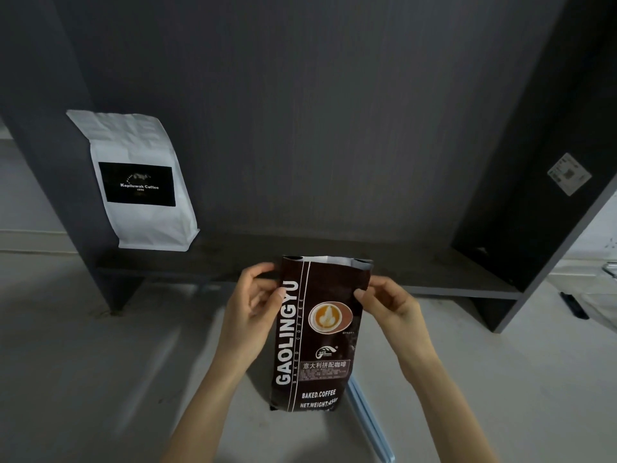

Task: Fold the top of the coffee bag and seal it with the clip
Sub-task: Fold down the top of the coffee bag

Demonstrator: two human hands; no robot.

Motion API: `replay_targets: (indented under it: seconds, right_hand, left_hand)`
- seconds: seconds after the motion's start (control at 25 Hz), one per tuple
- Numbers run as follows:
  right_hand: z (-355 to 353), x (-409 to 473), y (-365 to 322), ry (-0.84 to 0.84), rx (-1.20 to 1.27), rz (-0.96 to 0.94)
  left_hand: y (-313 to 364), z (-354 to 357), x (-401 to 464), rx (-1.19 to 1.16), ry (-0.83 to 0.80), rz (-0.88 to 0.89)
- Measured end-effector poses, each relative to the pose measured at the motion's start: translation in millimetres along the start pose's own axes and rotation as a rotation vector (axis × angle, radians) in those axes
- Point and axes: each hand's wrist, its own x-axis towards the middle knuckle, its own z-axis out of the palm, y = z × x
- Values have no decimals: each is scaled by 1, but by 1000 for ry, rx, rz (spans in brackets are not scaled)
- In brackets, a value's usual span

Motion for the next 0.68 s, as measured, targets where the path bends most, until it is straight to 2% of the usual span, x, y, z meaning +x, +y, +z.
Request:
replay_targets:
  seconds: [0.36,0.52,0.68]
  right_hand:
    - [3,6,-13,42,-23,-136]
    - [4,4,-8,6,22,-88]
    - [4,-5,10,10,15,-14]
  left_hand:
    - [4,5,2,55,15,45]
    - [2,5,1,37,72,29]
    - [-7,0,-2,-23,4,-35]
